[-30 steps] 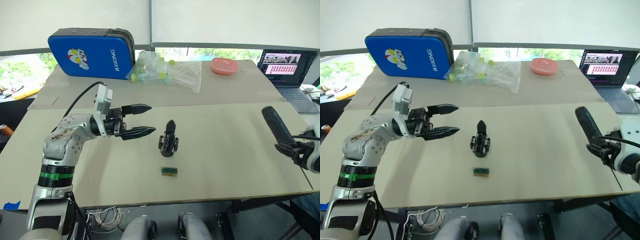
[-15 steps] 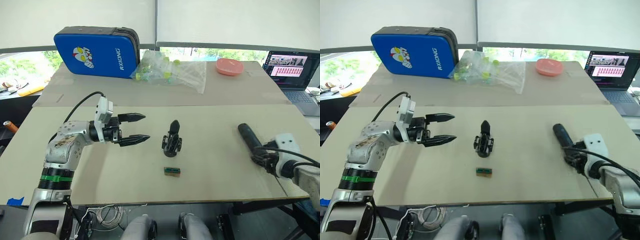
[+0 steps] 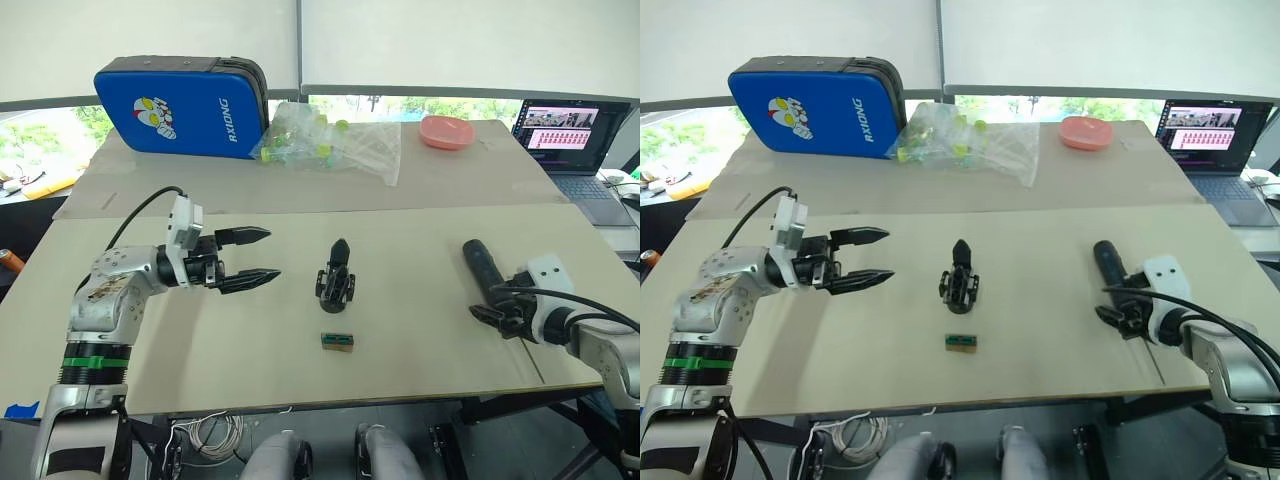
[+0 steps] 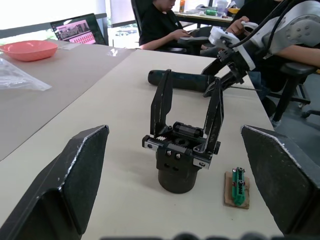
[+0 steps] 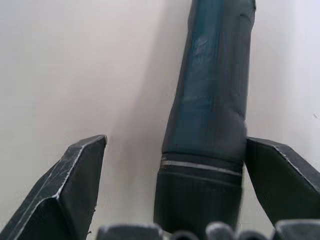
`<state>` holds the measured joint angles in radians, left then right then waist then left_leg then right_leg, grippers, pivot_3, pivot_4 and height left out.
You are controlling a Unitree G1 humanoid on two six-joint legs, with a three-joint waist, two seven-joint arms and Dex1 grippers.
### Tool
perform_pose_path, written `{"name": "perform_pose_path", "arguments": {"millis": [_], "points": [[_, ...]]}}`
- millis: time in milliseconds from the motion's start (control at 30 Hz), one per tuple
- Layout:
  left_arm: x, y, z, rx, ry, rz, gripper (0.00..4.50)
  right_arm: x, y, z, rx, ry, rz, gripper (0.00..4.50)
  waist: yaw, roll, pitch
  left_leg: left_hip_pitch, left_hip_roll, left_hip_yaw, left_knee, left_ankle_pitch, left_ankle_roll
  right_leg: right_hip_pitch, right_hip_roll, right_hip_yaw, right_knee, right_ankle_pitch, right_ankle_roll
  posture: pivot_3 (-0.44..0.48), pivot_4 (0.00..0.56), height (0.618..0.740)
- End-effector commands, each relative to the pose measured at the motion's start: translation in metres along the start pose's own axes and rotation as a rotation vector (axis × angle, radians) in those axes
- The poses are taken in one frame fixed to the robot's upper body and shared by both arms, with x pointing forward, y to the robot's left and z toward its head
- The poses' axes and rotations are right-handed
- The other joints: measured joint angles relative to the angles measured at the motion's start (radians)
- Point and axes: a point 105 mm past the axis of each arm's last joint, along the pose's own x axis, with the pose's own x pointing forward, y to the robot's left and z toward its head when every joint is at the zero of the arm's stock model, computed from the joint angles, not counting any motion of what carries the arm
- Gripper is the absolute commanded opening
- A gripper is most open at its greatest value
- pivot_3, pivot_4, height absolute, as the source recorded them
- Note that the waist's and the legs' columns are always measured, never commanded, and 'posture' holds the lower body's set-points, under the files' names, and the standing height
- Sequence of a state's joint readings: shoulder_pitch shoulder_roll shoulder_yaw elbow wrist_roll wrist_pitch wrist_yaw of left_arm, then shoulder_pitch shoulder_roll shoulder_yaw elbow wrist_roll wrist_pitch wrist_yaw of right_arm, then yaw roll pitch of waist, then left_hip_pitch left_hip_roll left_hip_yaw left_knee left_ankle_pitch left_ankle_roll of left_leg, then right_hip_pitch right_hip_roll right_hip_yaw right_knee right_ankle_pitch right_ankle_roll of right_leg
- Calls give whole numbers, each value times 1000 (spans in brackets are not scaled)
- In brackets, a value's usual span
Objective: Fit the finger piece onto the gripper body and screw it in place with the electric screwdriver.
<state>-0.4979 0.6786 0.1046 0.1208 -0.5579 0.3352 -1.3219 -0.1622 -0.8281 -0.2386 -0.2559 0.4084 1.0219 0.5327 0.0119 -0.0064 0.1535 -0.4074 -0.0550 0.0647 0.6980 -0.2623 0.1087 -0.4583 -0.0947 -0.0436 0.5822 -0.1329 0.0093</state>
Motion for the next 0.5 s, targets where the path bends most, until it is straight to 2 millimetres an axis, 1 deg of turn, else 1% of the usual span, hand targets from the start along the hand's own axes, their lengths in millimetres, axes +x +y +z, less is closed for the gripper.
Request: {"name": "perform_pose_path", "arguments": {"millis": [33, 100, 167, 267, 300, 367, 433, 500], "points": [[-2, -1, 21, 63, -24, -5, 4500, -37, -6, 40, -68, -54, 5, 4439, 3, 0, 0, 0, 0, 0, 0, 0, 0, 0, 0, 0, 0, 0, 0, 0, 150, 740], [3, 0, 23, 68, -28, -11, 4500, -49, -8, 47, -83, -32, 27, 4439, 13, 1, 0, -1, -1, 0, 1, -4, -6, 0, -2, -1, -1, 0, 0, 0, 150, 740], [10, -2, 20, 71, -30, -43, 4500, -58, -16, 48, -94, 31, 21, 4439, 18, 0, 0, -1, -1, 0, 2, -6, -5, 2, -2, -2, -3, 0, 0, 0, 150, 740], [19, -8, 15, 78, -19, -92, 4500, -65, -24, 52, -43, 96, 18, 4439, 19, 0, 0, 0, -1, 0, 3, -7, -3, 3, -3, -3, -3, 0, 0, 0, 150, 740], [20, -9, 14, 80, -15, -102, 4500, -66, -24, 51, -19, 135, 28, 4439, 18, 0, 1, -1, -1, 0, 3, -7, -3, 3, -3, -2, -3, 0, 0, 0, 150, 740], [20, -9, 15, 87, -12, -115, 4500, -69, -17, 52, 24, 214, 81, 4439, 14, 0, 1, -2, -1, 0, 3, -4, -8, 1, -3, -2, -3, 0, -1, 0, 150, 740], [20, -7, 14, 89, -13, -114, 4500, -71, -5, 51, 42, 316, 141, 4439, 7, 0, 1, -4, -1, 0, 3, -3, -9, 0, -3, -2, -3, 0, -2, 0, 150, 740], [20, -5, 13, 90, -13, -114, 4500, -63, 2, 58, 77, 349, 193, 4439, -1, 0, 1, -3, 0, 0, 3, -4, -7, -1, -3, -3, -3, -2, -4, 0, 150, 740]]}}
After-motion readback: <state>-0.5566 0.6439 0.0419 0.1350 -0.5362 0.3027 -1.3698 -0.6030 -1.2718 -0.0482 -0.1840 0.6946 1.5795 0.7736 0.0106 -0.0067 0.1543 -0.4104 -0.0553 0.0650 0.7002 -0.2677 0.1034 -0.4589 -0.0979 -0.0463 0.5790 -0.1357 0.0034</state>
